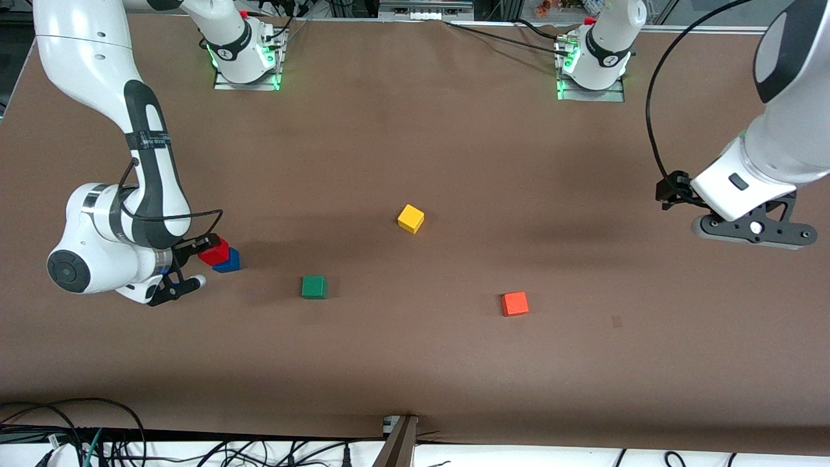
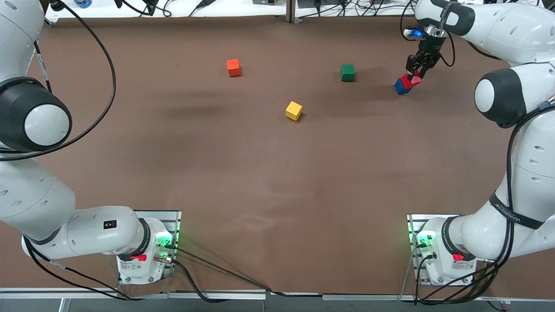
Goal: Pass red block to right arm, stack on blue
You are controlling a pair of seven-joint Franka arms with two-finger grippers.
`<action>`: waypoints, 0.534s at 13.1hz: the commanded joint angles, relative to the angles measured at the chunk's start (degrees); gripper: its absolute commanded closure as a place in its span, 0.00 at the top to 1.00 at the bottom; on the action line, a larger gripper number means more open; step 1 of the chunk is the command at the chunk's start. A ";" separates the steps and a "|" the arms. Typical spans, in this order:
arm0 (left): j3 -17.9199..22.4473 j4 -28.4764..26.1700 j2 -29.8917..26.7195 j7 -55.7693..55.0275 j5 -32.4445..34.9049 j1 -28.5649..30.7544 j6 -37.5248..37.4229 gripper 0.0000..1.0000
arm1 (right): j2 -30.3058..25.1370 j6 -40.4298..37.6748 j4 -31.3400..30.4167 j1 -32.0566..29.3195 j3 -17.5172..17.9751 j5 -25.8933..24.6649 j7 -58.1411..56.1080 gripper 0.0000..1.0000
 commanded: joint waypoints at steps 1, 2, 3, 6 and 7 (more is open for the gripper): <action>-0.18 -2.41 -1.76 -1.08 0.34 0.46 0.73 1.00 | 0.26 1.30 -0.31 0.04 0.44 -0.14 0.19 0.28; -0.10 -2.41 -1.76 -1.08 0.34 0.55 0.65 1.00 | 0.35 1.39 -0.31 0.03 0.44 -0.14 0.19 0.28; -0.10 -2.41 -1.76 -1.08 0.08 0.64 0.65 1.00 | 0.52 1.74 -0.31 0.12 0.44 -0.14 0.19 0.28; -0.01 -2.41 -1.67 -1.08 -0.36 0.72 1.09 1.00 | 1.22 2.18 -0.31 0.12 0.44 -0.14 0.19 0.28; -0.01 -2.32 -1.75 -1.08 -0.45 0.81 1.09 1.00 | 1.40 2.18 -0.31 0.12 0.44 -0.14 0.19 0.28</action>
